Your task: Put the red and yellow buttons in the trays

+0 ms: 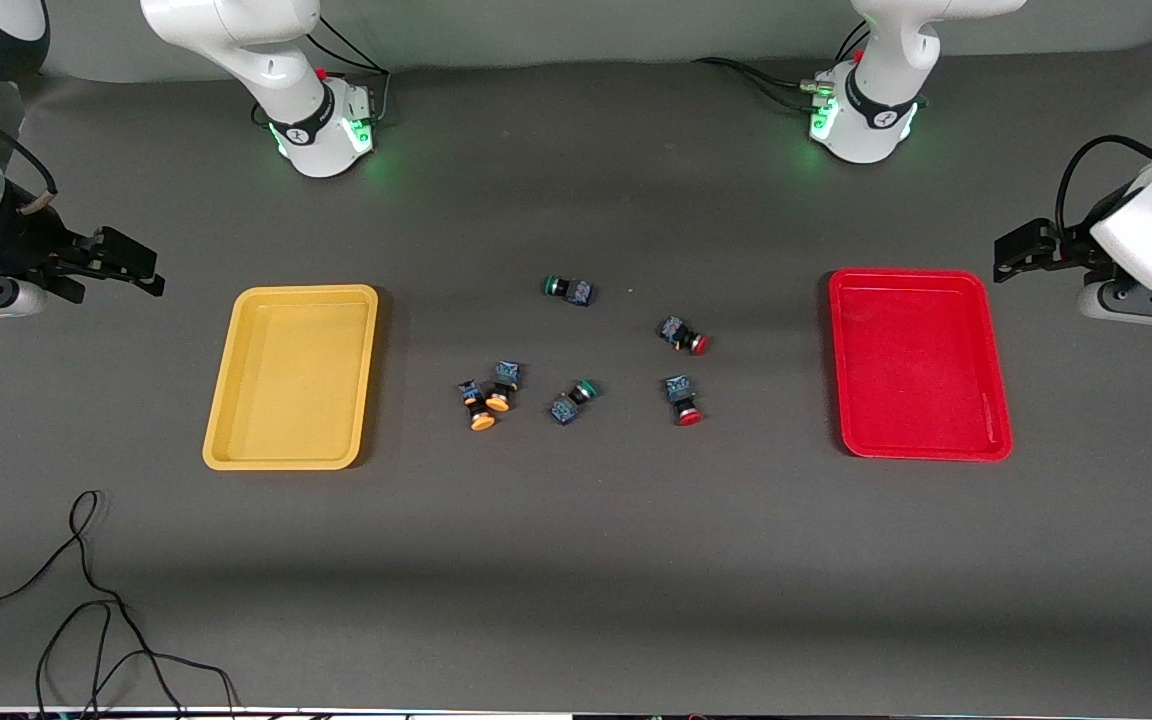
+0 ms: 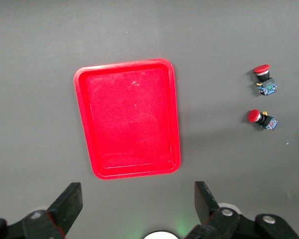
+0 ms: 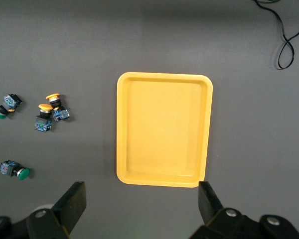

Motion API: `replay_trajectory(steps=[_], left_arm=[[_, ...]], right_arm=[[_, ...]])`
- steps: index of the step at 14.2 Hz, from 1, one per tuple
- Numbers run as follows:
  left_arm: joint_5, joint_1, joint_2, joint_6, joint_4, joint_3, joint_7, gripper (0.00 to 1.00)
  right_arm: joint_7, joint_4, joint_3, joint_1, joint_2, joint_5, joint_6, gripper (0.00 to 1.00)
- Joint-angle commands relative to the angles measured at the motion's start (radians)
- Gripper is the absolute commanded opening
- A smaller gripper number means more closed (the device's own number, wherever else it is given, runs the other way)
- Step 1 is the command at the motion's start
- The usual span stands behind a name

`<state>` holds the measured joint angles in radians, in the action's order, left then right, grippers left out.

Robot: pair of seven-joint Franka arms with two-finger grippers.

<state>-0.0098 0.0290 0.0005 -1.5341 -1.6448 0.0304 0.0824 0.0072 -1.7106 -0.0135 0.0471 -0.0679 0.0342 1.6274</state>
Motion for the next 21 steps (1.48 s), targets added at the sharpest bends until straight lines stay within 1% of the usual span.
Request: replay_trajectory(steps=[1,5,6,8,9,11,12,15,17,18,20,21], left_arm=[[0.008,0.009,-0.024,0.005,-0.024,-0.007,0.004,1.0],[0.008,0.008,-0.02,0.005,-0.024,-0.007,0.004,1.0],[0.008,0.009,-0.019,0.003,-0.024,-0.007,0.004,1.0],[0.008,0.018,-0.017,-0.003,-0.036,-0.007,-0.006,1.0],[0.008,0.026,-0.02,-0.012,-0.062,-0.004,-0.012,1.0],[-0.004,0.077,-0.017,-0.04,-0.09,-0.003,-0.091,1.0],[-0.004,0.112,-0.013,-0.06,-0.102,0.002,-0.149,1.0],[-0.006,0.25,-0.007,-0.18,-0.194,0.003,-0.327,1.0],[-0.01,0.345,0.025,-0.259,-0.211,0.003,-0.459,1.0],[-0.012,0.386,0.044,-0.285,-0.21,0.003,-0.519,1.0],[-0.03,0.442,0.068,-0.334,-0.21,0.003,-0.654,1.0],[-0.071,0.448,0.079,-0.357,-0.21,0.003,-0.723,1.0]], right_arm=[[0.025,-0.006,0.0,0.01,-0.018,0.009,-0.003,1.0],[0.028,-0.003,0.001,0.011,0.011,0.009,0.005,1.0],[0.036,-0.003,0.015,0.014,0.022,0.009,0.009,1.0],[0.114,-0.003,0.067,0.017,0.051,0.009,0.028,1.0],[0.132,-0.004,0.107,0.019,0.066,0.009,0.047,1.0],[0.161,-0.006,0.157,0.02,0.12,0.009,0.107,1.0],[0.189,-0.004,0.194,0.023,0.153,0.007,0.141,1.0],[0.206,-0.006,0.292,0.04,0.273,-0.029,0.25,1.0],[0.208,-0.008,0.319,0.065,0.354,-0.103,0.354,1.0],[0.208,-0.008,0.323,0.076,0.388,-0.12,0.389,1.0],[0.208,-0.015,0.333,0.091,0.453,-0.122,0.454,1.0],[0.211,-0.038,0.333,0.1,0.474,-0.122,0.491,1.0]])
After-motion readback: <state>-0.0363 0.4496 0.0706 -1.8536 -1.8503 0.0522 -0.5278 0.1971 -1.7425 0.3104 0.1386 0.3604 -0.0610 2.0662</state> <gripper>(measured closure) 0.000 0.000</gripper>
